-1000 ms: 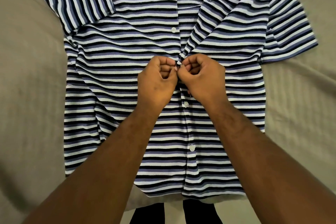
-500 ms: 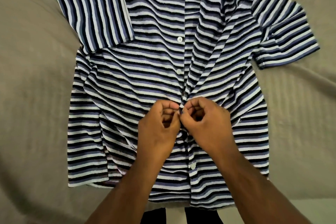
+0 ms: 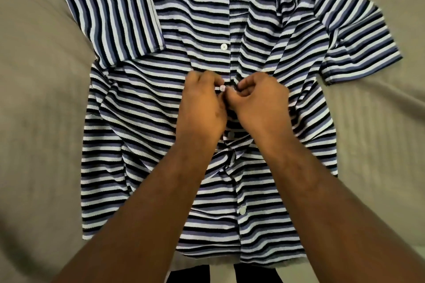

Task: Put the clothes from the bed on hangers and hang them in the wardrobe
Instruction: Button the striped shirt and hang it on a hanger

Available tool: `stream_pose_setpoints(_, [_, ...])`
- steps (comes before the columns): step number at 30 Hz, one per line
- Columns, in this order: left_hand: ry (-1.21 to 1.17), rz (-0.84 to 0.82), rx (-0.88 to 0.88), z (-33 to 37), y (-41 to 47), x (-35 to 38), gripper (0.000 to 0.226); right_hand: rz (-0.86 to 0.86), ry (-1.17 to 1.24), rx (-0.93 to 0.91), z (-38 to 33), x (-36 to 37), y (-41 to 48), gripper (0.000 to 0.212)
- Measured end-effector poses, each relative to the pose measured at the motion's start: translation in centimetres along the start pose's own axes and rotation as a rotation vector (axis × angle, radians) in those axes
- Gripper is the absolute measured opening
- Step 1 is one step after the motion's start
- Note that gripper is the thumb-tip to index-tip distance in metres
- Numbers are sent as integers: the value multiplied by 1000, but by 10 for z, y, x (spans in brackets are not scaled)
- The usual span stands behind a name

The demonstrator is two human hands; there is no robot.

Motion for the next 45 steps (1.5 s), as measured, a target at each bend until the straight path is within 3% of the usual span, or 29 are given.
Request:
stream_pose_setpoints(5, [-16, 41, 16, -11, -2, 2, 14, 5, 102, -9, 17, 0, -1, 3])
stream_pose_setpoints(9, [-107, 65, -49, -12, 4, 2, 5, -29, 370, 58, 31, -1, -5, 14])
stream_pose_setpoints(14, [-307, 33, -115, -12, 7, 0, 7, -41, 459, 47, 35, 2, -5, 13])
stream_pose_setpoints(23, [-336, -30, -94, -18, 8, 4, 13, 180, 559, -12, 45, 5, -9, 6])
stream_pose_setpoints(28, [-448, -90, -145, -24, 9, 5, 15, 217, 220, -243, 37, 12, -15, 17])
stream_pose_setpoints(31, [-533, -133, -162, -25, 9, 3, 16, 265, 105, -258, 35, 15, -13, 21])
stream_pose_setpoints(36, [-593, -163, -169, -27, 9, 1, 17, 325, 100, -199, 33, 14, -14, 18])
stream_pose_setpoints(45, [-657, -154, -163, -30, 8, 4, 18, 214, 206, -188, 37, 14, -11, 12])
Point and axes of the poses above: each hand's wrist, its own y-axis towards the middle knuckle, its own x-axis out of the palm, z = x × y, the point moved 5 cm from there along y, towards the middle knuckle, and after that the axes turned 3 degrees about z, right-handed, at the moved point
